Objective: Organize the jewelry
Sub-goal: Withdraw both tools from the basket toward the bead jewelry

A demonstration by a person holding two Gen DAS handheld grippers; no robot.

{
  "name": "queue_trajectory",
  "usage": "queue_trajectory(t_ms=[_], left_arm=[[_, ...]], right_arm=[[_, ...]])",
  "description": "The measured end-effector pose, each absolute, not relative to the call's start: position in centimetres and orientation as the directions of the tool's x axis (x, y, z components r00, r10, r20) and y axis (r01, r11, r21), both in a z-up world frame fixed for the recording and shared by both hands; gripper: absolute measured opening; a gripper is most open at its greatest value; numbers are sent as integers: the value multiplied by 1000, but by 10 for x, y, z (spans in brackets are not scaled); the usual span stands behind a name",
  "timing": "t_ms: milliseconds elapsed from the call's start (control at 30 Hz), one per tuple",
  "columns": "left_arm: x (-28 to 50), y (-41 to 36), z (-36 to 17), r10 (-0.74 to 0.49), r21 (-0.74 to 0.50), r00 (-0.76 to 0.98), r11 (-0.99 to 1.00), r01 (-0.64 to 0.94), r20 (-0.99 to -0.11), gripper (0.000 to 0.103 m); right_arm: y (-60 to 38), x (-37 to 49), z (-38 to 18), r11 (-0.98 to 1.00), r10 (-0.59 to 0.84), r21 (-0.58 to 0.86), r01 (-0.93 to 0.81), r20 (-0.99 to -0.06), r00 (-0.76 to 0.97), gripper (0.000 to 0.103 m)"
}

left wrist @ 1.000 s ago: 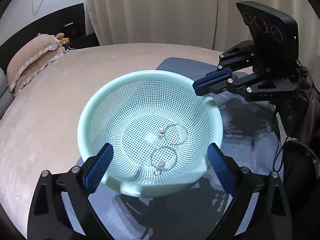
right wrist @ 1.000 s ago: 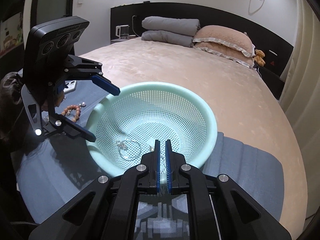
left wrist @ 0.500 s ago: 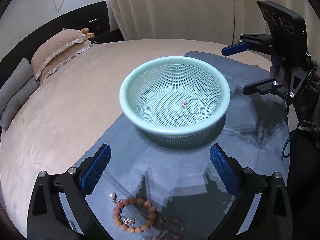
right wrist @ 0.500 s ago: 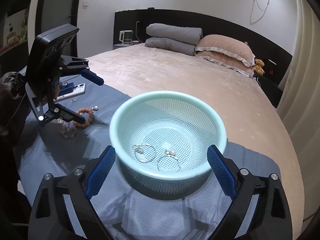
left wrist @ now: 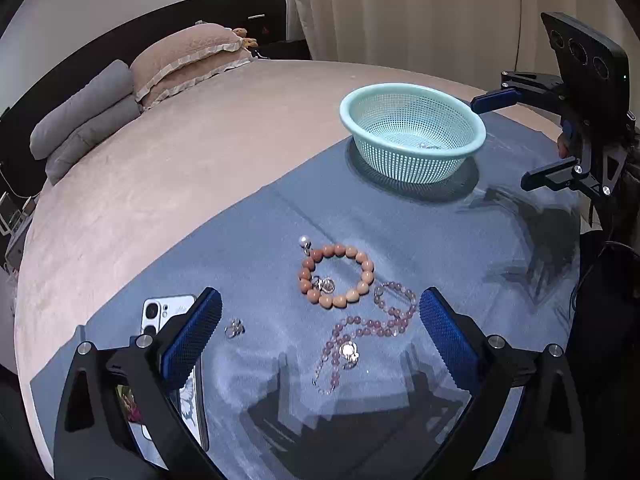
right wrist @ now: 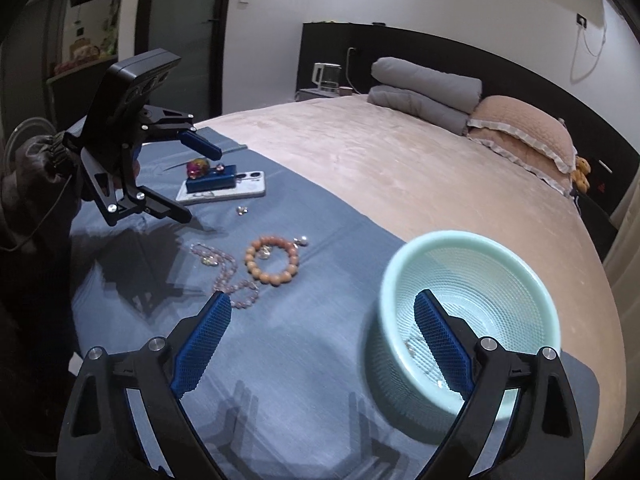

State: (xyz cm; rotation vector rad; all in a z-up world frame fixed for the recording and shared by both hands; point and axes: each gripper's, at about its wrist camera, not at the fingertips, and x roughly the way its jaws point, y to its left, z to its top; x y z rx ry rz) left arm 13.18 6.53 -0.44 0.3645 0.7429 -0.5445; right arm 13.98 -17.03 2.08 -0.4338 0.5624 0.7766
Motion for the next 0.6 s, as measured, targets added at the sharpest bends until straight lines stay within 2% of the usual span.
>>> queue_trajectory(t_ms=[367,433,500,600], left_arm=[[123,85,-33,-348,52,571,821,568,-744,97],[123,90,-41,-357,31,560,824,566,-748,95],[126,92,-48,-382,-10,532,819,573,-756,87],[129,92,-62,-377,-18,505,814,581,-777,81]], right_arm=[[-105,143,1,586,564,-95,-805,-666,489,88],[-98,154,-6,610,556,-60,-790,-678,481,88],[-91,164,-13,627,551,-30,-779,-689,470,87],[-79,176,-26,637,549,7,-771,-706,447,87]])
